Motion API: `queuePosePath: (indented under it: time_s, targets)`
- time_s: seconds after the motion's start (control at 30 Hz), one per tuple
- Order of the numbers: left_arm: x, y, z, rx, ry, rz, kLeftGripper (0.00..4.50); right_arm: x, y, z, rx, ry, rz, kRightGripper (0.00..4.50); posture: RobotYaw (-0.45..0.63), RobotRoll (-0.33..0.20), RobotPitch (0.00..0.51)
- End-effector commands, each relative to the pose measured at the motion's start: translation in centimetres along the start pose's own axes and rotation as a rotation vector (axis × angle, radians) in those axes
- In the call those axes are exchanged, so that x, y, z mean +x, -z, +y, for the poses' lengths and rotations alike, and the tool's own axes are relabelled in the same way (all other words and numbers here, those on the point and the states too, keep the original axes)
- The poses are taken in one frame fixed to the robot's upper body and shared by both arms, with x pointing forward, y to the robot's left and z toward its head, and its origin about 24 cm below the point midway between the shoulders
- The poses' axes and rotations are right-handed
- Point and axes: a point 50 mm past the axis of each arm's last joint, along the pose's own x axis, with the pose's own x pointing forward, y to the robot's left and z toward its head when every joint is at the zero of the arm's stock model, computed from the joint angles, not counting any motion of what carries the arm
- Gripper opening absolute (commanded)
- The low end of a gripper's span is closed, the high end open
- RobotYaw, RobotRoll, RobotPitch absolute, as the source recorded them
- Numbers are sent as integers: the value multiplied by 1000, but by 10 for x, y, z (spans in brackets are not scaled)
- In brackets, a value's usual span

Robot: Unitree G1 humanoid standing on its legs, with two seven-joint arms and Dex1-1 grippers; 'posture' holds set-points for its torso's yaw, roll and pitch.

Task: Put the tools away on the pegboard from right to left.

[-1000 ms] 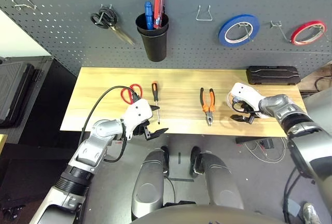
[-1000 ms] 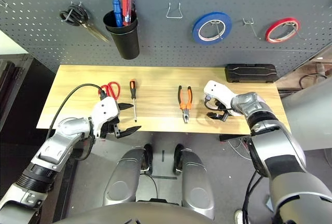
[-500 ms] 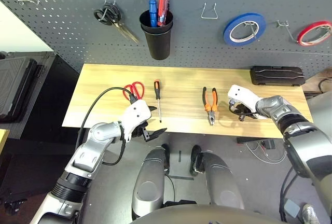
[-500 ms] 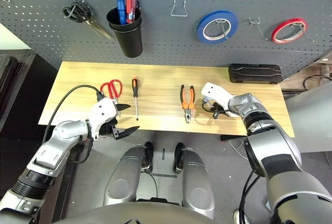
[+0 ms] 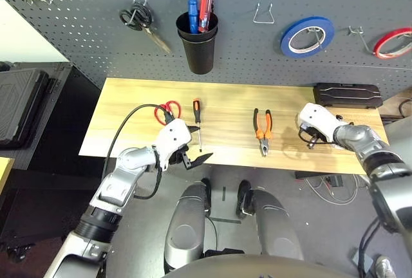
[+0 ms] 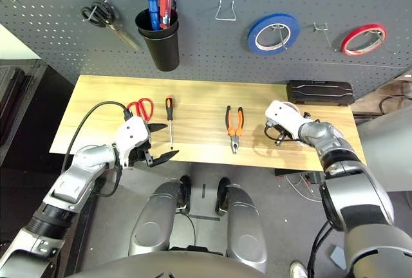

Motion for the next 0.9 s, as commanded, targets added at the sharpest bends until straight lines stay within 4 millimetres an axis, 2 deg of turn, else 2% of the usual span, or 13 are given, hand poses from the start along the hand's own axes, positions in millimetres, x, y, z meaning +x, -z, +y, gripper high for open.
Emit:
queuePosePath:
  time_s: [0.03,0.13,0.23,0.4,0.57,0.9]
  targets:
    - [-3,-7,2,-9,-13,-99,4500,-17,5,6,-4,143,-106,22,204,0,181]
    - [-3,-19,4,-2,-14,-164,4500,-28,3,14,-39,258,-206,22,197,0,167]
    - [-5,-34,4,17,-4,-245,4500,-34,6,22,-52,320,-221,22,196,0,161]
    - [-7,-50,4,6,-5,-332,4500,-40,3,22,-67,411,-257,22,196,0,152]
    - [-6,-61,2,15,-17,-399,4500,-49,-5,10,-86,524,-329,22,196,0,146]
    - [-2,-60,-7,15,8,-427,4500,-55,-23,-19,-123,657,-443,22,190,0,129]
